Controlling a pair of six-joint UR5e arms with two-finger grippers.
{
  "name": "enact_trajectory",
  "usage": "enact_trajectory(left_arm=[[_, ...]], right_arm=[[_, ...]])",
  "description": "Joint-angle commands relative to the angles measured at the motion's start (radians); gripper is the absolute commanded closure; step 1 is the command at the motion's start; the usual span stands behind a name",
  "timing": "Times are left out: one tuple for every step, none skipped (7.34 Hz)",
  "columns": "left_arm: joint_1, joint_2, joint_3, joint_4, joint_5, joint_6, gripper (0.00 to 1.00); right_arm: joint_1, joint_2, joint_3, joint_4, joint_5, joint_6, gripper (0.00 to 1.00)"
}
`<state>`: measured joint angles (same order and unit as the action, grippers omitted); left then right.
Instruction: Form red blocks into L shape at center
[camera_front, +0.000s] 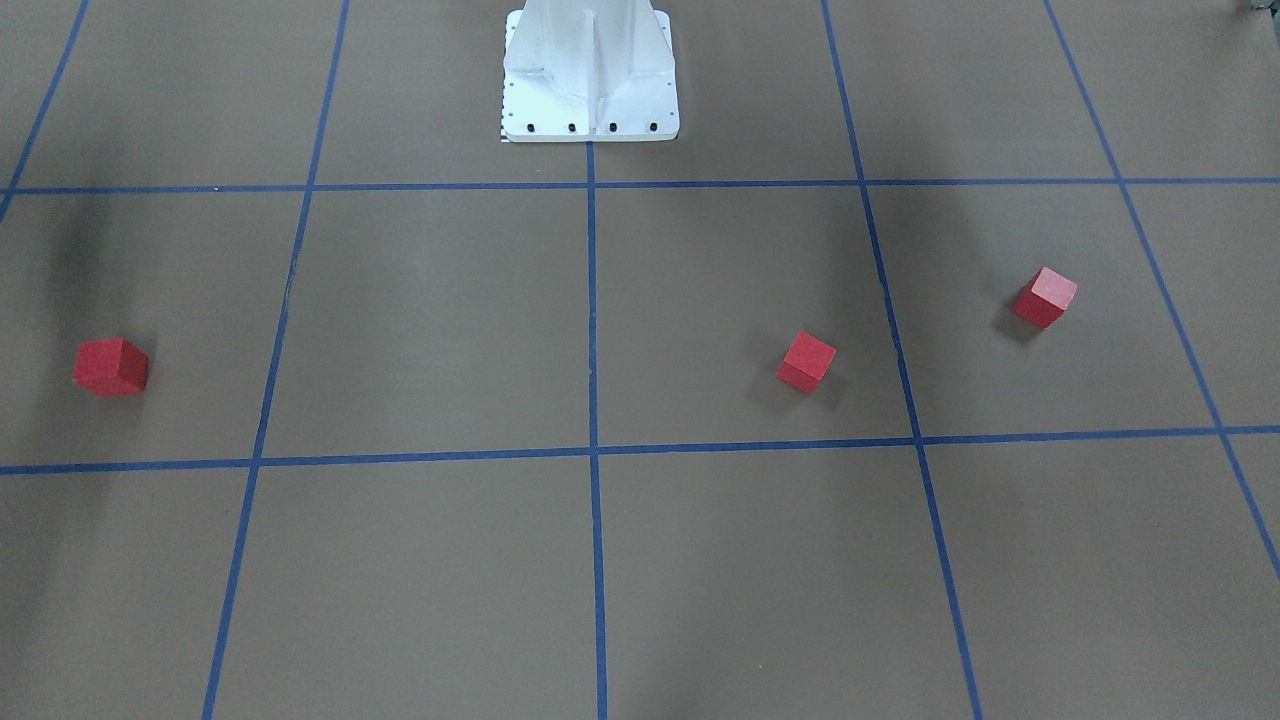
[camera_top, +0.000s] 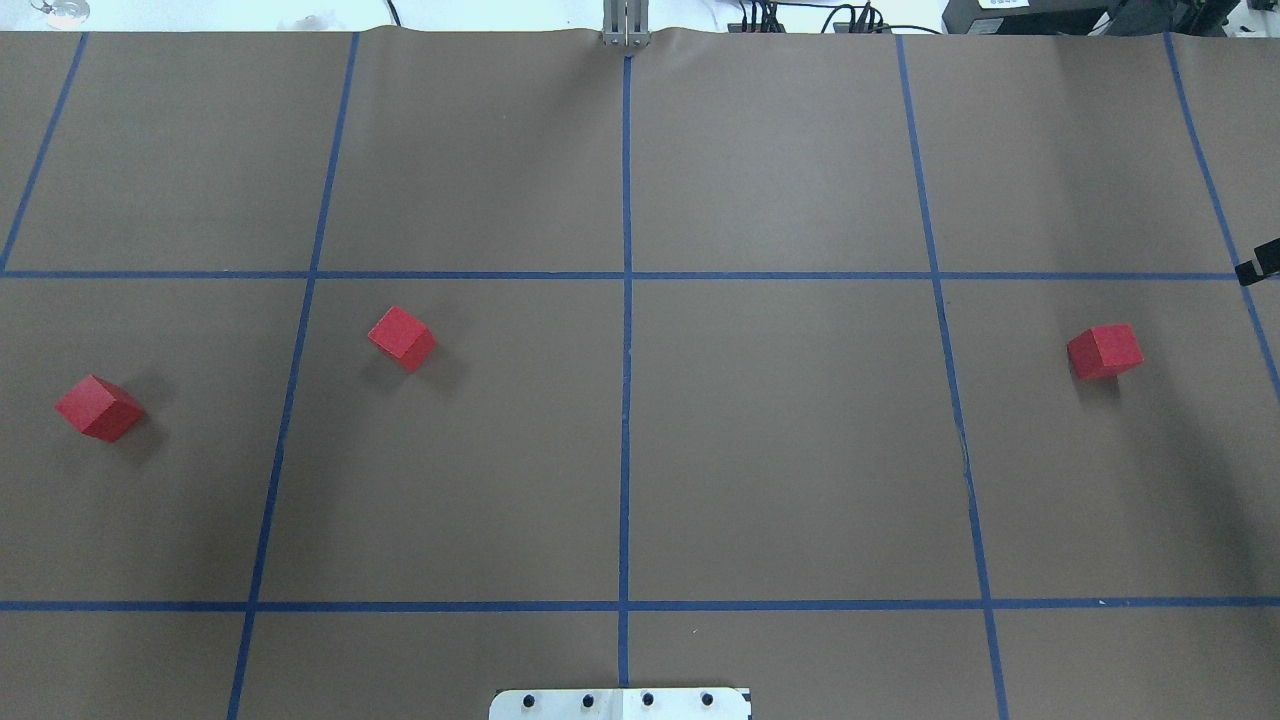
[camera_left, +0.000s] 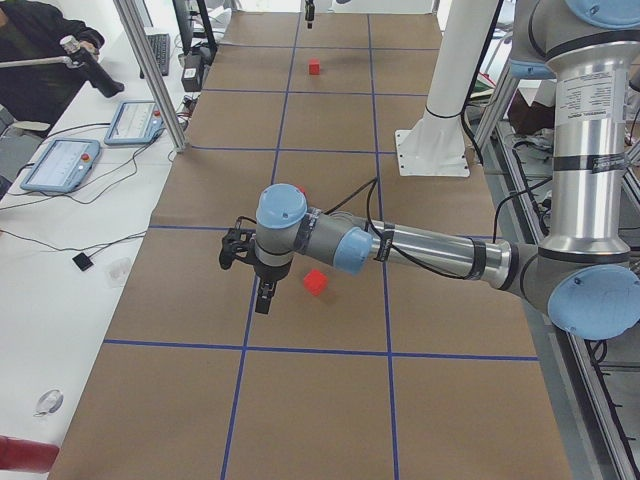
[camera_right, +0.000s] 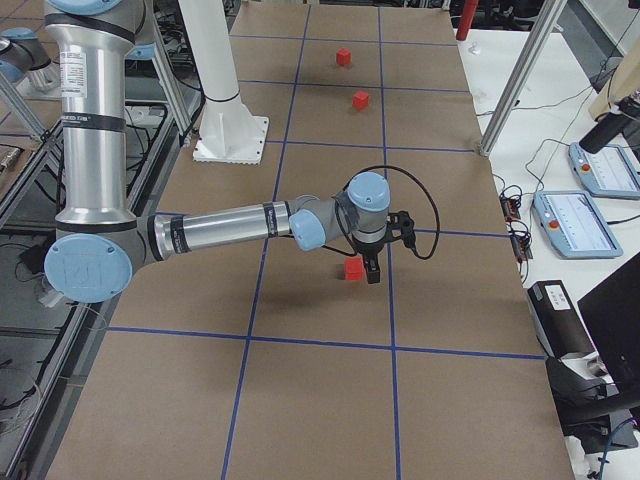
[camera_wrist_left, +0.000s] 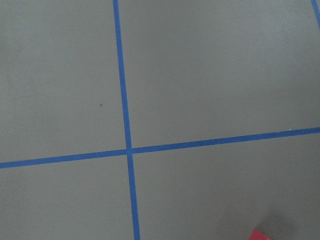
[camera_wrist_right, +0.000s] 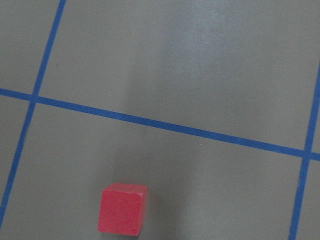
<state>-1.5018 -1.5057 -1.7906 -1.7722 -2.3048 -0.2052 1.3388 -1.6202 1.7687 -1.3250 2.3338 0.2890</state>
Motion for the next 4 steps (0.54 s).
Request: enact_trajectory(left_arm=[[0.000,0.005,0.007,0.002,0.001,0.000,0.00],[0.000,0.009,0.005,0.010,-0.005,0.000,0.00],[0.002,0.036,0.007,0.008,-0.004,0.000,0.00],[0.002,0.048,0.007,0.005,-0.008,0.001,0.00]], right_arm=[[0.013,-0.013,-0.006,-0.002,-0.005,-0.001,0.00],[0.011,-0.021,-0.006,0.000,-0.007,-0.001,0.00],[0.011,-0.027,-0.003,0.001,-0.005,-0.001,0.00],[0.011,-0.026,-0.003,0.003,-0.005,-0.001,0.00]])
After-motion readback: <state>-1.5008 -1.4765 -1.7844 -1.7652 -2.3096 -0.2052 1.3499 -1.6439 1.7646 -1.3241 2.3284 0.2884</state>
